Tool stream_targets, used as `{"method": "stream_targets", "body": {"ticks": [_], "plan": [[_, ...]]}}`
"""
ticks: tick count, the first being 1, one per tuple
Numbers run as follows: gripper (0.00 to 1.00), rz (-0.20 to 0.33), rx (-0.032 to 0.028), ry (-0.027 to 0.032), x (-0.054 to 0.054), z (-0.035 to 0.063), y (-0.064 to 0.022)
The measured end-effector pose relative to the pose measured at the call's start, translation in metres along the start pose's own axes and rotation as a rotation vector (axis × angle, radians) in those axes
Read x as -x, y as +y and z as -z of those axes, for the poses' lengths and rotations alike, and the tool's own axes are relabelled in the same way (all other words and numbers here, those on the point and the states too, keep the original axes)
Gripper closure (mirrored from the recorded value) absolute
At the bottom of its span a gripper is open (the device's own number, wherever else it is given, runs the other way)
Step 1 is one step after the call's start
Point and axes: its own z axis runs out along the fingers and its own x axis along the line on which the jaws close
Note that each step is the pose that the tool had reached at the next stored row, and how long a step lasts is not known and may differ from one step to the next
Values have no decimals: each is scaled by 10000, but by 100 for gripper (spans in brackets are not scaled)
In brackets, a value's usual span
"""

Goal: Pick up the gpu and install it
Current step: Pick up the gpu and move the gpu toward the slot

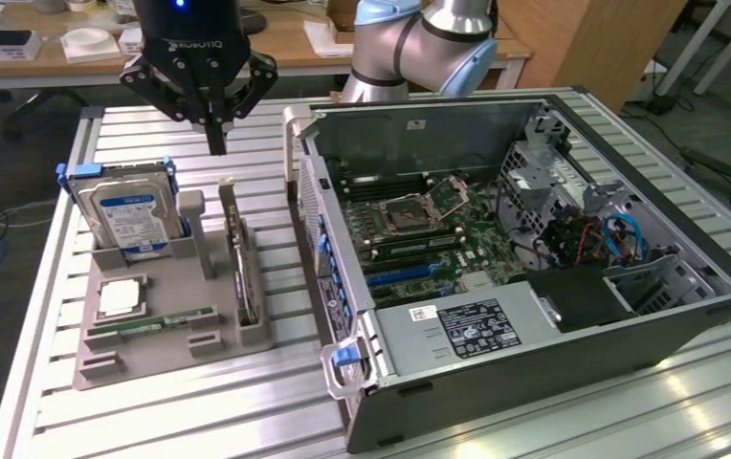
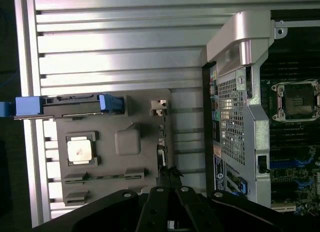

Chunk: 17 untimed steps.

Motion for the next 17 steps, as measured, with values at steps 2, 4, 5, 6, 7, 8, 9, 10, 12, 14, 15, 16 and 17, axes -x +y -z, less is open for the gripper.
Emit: {"method": "stream_targets", "body": {"ticks": [2, 4, 5, 6, 7, 8, 9, 10, 12, 14, 15, 16, 17], "plan": [[90, 0, 1, -1, 0, 0, 0], [90, 0, 1, -1, 0, 0, 0], [90, 0, 0, 0, 0, 0, 0], [90, 0, 0, 0, 0, 0, 0], [90, 0, 1, -1, 0, 0, 0], [90, 0, 1, 0, 0, 0, 0], [89, 0, 0, -1, 0, 0, 0], [89, 0, 0, 0, 0, 0, 0], [77, 0, 0, 0, 0, 0, 0], [71, 1, 0, 0, 0, 0, 0], [65, 0, 1, -1, 0, 0, 0], [65, 0, 0, 0, -1, 0, 0], [58, 0, 0, 0, -1, 0, -1]]}}
